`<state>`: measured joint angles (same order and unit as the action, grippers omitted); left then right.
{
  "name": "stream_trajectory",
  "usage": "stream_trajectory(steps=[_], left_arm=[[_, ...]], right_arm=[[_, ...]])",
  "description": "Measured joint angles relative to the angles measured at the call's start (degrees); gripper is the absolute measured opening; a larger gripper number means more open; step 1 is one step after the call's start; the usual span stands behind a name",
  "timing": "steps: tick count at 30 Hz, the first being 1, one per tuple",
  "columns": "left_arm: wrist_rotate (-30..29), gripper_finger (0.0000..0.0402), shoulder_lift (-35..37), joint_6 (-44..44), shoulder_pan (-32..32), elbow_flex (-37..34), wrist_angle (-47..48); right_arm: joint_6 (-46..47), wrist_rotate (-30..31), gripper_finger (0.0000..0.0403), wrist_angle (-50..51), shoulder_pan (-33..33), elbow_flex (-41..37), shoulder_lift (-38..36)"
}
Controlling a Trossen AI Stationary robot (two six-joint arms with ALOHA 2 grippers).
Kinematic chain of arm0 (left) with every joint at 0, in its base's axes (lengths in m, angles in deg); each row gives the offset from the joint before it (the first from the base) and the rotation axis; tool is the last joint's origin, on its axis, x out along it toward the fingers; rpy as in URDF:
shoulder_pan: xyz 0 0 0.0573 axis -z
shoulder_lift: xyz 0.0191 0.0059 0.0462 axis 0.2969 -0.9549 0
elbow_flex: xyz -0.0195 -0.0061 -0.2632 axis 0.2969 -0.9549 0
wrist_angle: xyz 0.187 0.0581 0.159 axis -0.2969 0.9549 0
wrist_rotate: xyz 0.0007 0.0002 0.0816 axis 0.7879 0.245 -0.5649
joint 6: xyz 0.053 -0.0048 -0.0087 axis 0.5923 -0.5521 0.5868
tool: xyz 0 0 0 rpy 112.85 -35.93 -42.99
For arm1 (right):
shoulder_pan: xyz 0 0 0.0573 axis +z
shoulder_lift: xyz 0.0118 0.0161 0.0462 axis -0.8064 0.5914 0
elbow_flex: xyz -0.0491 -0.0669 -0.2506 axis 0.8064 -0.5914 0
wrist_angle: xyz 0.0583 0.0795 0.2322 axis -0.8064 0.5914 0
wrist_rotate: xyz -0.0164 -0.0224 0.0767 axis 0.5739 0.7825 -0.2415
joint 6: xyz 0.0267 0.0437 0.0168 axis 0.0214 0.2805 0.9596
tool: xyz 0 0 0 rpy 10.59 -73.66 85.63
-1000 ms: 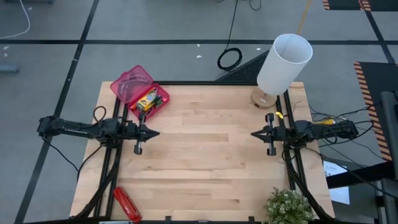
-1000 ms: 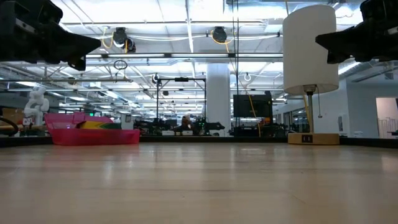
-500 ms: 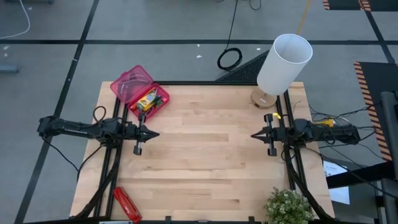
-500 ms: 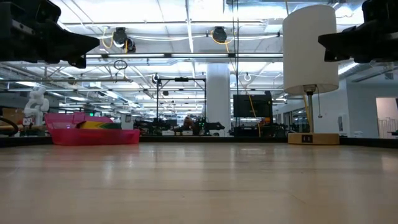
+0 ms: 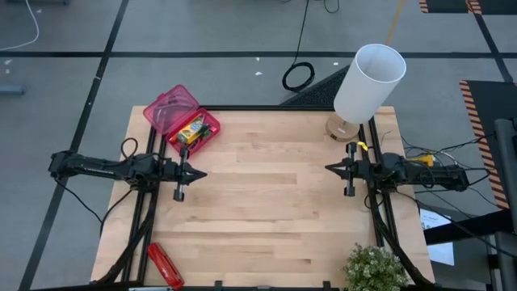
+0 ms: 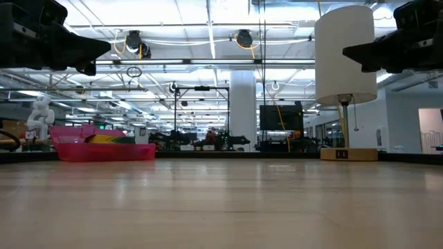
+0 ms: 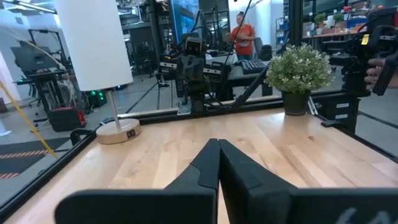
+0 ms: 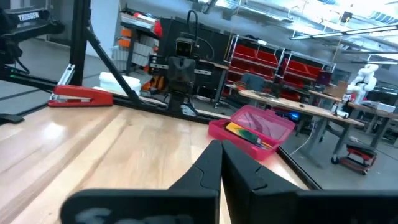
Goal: Pack school essentials
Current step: Return to Home Position
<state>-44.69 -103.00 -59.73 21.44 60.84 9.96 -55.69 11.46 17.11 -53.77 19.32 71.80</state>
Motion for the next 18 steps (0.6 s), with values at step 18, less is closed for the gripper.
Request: stream_trajectory(steps=[18], left_arm=[[2.16,0.0003,12.67,2.78,-2.77,0.02,8.84]], right_arm=[[0.04,0.0,0.0,0.02,0.0,0.0,0.0]])
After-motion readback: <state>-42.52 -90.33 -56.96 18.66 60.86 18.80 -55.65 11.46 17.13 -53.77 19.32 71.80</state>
